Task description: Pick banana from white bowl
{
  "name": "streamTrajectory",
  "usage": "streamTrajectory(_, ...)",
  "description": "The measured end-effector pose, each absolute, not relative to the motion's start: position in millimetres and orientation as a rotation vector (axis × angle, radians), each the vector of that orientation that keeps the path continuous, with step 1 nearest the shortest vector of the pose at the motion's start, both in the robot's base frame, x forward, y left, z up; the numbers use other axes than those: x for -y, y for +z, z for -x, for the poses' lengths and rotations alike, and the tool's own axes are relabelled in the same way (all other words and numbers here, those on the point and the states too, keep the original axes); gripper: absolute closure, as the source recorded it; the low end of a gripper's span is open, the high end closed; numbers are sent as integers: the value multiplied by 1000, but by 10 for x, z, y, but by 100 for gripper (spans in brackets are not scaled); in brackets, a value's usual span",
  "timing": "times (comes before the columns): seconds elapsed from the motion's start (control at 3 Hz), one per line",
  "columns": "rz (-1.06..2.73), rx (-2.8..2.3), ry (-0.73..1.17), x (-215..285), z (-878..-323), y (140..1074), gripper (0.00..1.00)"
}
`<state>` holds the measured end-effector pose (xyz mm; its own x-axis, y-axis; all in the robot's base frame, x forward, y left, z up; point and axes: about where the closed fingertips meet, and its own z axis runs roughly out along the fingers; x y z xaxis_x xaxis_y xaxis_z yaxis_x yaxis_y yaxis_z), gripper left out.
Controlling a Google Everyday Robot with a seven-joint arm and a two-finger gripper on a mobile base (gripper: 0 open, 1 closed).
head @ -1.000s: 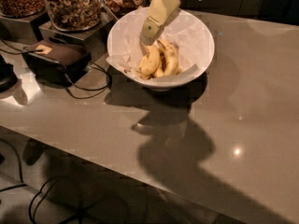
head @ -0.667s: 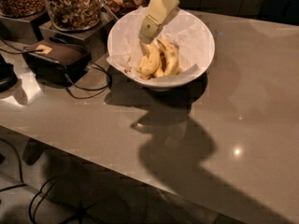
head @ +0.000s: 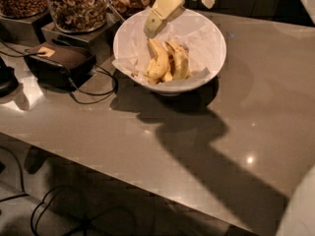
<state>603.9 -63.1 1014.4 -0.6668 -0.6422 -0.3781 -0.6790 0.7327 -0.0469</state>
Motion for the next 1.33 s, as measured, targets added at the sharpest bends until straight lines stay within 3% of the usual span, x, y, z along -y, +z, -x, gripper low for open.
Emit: streamTrajectory(1.33, 896, -2669, 194, 787, -6365, 9785, 23)
